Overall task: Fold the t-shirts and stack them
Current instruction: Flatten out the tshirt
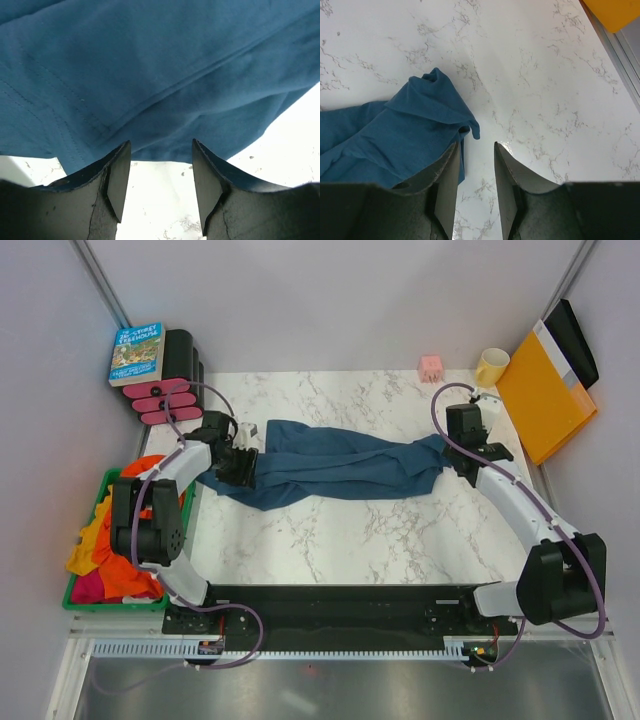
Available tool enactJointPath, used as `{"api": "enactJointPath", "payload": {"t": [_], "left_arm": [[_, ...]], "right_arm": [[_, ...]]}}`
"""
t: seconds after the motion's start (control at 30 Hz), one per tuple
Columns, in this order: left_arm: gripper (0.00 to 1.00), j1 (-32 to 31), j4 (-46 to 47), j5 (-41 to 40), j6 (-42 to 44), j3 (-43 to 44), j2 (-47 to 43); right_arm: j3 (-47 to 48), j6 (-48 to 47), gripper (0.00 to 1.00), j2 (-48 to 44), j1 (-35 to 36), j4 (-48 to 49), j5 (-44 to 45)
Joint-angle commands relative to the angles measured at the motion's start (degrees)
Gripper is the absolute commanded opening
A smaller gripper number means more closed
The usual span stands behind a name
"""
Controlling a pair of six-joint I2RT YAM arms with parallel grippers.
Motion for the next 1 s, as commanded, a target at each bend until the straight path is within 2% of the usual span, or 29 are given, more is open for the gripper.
{"api": "enactJointPath", "payload": {"t": [0.0,0.23,0.57,0.77,0.83,0.97], "left_arm": [[0.58,0.44,4.33,-4.13,-2.88,0.73,-1.01],[0.60,0.44,6.79,-7.03,-3.94,-1.91,-5.06],[0.60,0.97,8.37,-12.74,-4.46,-1.56,0.12],[0.59,1.06,7.85,-11.96,-4.20,-0.16,3.99],[0.56,1.06,7.50,-11.96,-4.38,0.37,4.52],[0.43,1.06,7.67,-11.26,-4.46,0.28,3.47]], "right_arm": [[-1.01,-0.53,0.41,-3.37,0.22,1.09,-0.41],[-1.71,-0.36,0.40,-4.69,0.13,1.00,-0.76],[-3.30,-0.09,0.39,-4.87,0.22,0.91,-0.49],[-3.91,0.08,0.39,-4.96,0.22,0.91,-0.05],[-3.91,0.08,0.39,-4.96,0.22,1.00,0.30],[-4.09,-0.01,0.36,-5.05,0.13,0.91,0.39]]}}
